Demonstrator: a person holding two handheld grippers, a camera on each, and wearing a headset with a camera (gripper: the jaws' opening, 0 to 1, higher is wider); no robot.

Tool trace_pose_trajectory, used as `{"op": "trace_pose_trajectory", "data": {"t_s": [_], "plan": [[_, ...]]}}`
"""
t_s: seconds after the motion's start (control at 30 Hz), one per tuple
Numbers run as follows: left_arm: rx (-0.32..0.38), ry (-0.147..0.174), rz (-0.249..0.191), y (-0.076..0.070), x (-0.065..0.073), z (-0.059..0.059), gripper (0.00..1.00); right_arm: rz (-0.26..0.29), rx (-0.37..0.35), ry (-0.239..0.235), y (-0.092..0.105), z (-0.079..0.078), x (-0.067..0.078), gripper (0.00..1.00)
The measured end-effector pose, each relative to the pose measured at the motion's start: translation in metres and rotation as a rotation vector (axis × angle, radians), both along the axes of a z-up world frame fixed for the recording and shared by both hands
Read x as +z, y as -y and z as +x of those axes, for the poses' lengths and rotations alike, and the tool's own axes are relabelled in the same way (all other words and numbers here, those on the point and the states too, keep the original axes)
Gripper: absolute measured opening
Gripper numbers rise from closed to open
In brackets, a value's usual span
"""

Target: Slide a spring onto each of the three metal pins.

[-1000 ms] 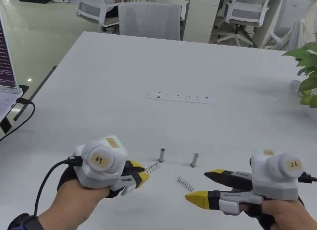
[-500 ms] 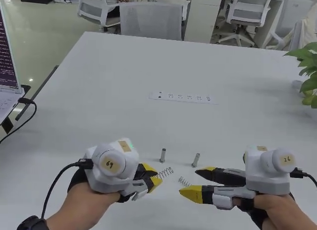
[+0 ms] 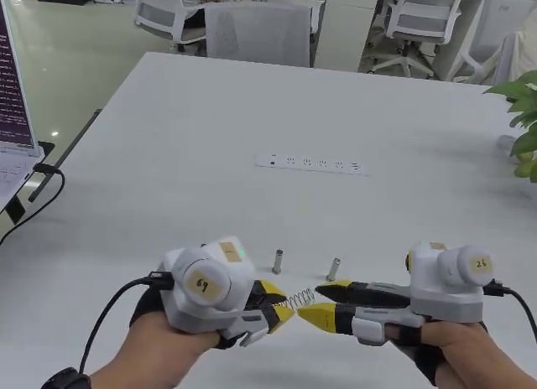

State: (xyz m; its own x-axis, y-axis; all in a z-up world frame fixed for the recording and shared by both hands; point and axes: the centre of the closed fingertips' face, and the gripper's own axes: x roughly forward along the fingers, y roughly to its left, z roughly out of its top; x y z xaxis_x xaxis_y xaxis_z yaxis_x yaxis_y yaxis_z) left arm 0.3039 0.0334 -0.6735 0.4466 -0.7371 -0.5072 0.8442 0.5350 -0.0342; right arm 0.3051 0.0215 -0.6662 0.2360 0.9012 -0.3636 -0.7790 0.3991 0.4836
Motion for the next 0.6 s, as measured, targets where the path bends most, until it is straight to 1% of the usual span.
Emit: {"op": "trace_pose_trajectory", "data": {"t_s": [0.13,0.37,0.6], "plan": [[-0.012,0.006,-0.005,0.0038,0.0030,-0.0021,0.02,0.023,0.005,-0.019,-0.0022,-0.0033,0.0005,0.33],[-0.034,0.015,-0.005,0.0083,0.0060,-0.0059,0.02,0.060,0.006,-0.042,-0.0034,-0.0068,0.0033,0.22],[-0.048,0.027,0.004,0.0088,0.0063,-0.0081,0.02,0.075,-0.004,-0.056,-0.0013,-0.0068,0.0041,0.16]]}}
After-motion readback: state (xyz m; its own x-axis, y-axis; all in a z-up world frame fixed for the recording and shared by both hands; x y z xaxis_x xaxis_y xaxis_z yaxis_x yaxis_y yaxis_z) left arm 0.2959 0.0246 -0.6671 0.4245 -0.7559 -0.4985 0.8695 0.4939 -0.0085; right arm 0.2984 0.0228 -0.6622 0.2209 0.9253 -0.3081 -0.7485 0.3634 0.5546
